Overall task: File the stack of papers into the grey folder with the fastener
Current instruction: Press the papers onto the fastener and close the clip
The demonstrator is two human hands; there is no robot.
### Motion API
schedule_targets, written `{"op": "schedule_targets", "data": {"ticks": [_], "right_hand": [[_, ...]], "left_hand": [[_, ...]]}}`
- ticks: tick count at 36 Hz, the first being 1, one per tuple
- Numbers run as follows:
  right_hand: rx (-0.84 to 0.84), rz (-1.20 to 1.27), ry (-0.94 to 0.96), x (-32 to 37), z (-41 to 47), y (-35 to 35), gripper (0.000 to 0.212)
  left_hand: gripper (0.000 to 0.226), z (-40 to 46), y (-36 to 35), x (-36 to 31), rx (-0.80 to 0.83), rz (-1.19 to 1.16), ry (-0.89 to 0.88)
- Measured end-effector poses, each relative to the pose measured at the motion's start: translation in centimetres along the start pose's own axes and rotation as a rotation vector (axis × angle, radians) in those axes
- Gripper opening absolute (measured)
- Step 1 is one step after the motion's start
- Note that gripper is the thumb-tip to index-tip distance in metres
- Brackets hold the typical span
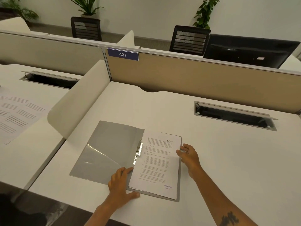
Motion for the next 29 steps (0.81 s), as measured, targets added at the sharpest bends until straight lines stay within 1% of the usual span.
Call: {"op": "schedule_targets", "data": {"ticks": [8, 16, 29], "right_hand": [[0.031, 0.078, -0.026, -0.05, 0.38, 0.33, 0.057], [0.055, 0.098, -0.039, 0.04, 0.49, 0.37, 0.055], [0.057, 0.110, -0.031, -0.15, 0.45, 0.40, 0.054]], "left_hand": [[0.109, 0.11, -0.27, 0.33, 0.002, -0.011, -0.003], [0.107, 0.14, -0.28, 0.29, -0.003, -0.010, -0.007], [0.111, -0.12, 0.11, -0.09, -0.006, -0.011, -0.011]]}}
Point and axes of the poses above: each hand's wrist, its own z-axis towards the middle knuckle, its own y-axis out of the back of the hand, x = y × z, the point moved 4 cm from there along z, towards the middle knuckle, and after that the axes turned 3 degrees about x, right-handed, at the moved point
